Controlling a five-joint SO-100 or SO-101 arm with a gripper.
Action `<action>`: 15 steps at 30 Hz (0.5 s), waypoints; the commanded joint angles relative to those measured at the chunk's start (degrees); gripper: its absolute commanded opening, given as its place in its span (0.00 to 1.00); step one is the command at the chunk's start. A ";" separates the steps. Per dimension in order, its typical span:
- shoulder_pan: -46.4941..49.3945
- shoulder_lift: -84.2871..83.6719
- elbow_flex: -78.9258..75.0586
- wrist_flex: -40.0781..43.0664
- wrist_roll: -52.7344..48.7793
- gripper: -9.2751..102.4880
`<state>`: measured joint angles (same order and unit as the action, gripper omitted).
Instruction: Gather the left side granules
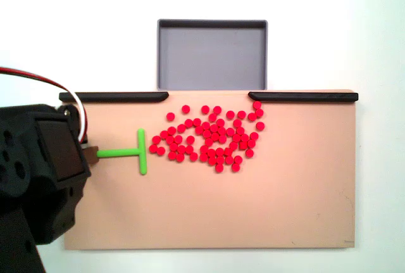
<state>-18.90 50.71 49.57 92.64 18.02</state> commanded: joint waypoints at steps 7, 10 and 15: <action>0.70 0.18 -1.41 0.09 -0.35 0.08; 0.88 0.18 -1.41 0.09 -0.35 0.08; 1.23 0.18 -1.41 0.09 -0.62 0.08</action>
<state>-18.46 50.71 49.57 92.64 18.02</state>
